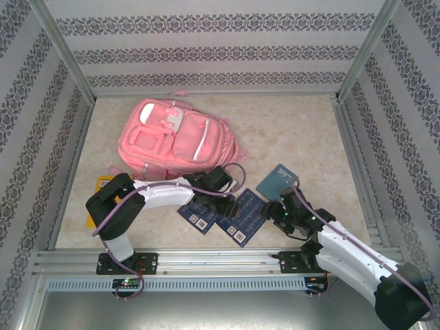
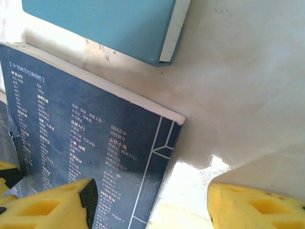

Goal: Pack the student bag

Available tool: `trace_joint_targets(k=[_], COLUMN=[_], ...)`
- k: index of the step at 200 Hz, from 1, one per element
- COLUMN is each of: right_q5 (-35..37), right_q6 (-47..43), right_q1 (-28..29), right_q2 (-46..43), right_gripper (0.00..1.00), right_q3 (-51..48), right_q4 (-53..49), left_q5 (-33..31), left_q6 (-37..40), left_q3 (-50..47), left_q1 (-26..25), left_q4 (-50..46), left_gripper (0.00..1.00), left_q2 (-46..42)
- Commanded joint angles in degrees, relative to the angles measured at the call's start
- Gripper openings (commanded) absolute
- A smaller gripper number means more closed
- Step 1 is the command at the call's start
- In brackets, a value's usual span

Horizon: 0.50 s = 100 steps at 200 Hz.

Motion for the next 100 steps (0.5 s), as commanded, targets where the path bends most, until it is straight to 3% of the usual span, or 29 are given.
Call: trace_joint_targets(k=[1, 100], right_q5=[-11.5, -14.0], right_q6=[0.1, -1.0], right_q1=[0.8, 1.1], right_q2=[5.0, 12.6], right_gripper=[0.65, 0.65], right_q3=[-3.1, 3.3], right_q4=[20.1, 22.1], left_q5=[1.4, 2.5], left_q6=[1.1, 0.2], left_q3=[0.9, -1.8], left_q1=[0.0, 1.8], left_q4=[1.9, 3.6], left_gripper=[0.40, 0.36], left_q2=[0.6, -2.4])
